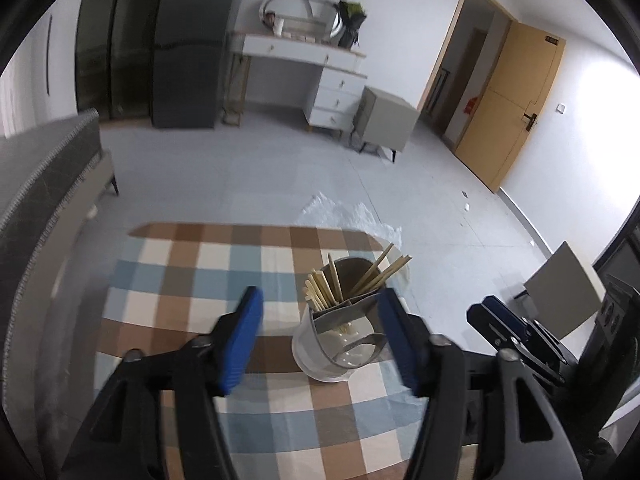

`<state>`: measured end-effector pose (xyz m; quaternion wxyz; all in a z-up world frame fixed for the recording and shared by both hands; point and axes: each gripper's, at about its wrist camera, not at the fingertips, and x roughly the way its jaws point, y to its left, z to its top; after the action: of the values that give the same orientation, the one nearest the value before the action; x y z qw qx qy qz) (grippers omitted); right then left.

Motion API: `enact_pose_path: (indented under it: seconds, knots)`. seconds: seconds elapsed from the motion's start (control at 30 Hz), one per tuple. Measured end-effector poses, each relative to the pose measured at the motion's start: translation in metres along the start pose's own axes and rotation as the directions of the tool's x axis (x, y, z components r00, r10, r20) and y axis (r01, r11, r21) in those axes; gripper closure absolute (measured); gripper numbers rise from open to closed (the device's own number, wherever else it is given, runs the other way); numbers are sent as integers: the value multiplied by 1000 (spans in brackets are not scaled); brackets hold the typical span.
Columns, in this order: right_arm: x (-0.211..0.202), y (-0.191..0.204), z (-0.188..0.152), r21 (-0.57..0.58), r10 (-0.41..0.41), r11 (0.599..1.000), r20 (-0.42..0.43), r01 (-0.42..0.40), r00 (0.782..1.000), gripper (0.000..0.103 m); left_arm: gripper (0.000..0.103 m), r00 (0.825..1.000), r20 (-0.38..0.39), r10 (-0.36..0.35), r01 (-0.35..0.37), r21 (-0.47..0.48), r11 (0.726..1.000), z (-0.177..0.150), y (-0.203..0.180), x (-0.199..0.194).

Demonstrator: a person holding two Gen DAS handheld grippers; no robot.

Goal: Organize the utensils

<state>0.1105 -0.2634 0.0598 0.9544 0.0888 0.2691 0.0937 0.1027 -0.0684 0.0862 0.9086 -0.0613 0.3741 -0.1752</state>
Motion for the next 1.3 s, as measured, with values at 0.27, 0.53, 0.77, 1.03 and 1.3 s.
enact_pose_path:
  seconds: [0.27, 0.53, 0.77, 1.03, 1.3]
  knots:
    - [-51, 29, -6, -6, 31, 1000, 107, -30, 994, 39, 19, 989, 130, 70, -70, -4, 998, -16, -4, -48]
    - [-92, 54, -18, -36, 38, 999, 195, -32, 980, 19, 10, 970, 214, 111, -112, -6, 994, -31, 5, -74]
    - [-112, 64, -35, -48, 35, 999, 255, -24, 966, 5, 5, 952, 273, 136, -140, -5, 990, -48, 12, -86]
    - [-119, 72, -61, -100, -8, 994, 309, 41, 951, 0, 3, 919, 352, 177, -190, 3, 982, -78, 20, -90]
    - [-120, 70, -94, -98, -50, 992, 292, 81, 955, 0, 3, 904, 371, 214, -221, -25, 975, -101, 33, -75]
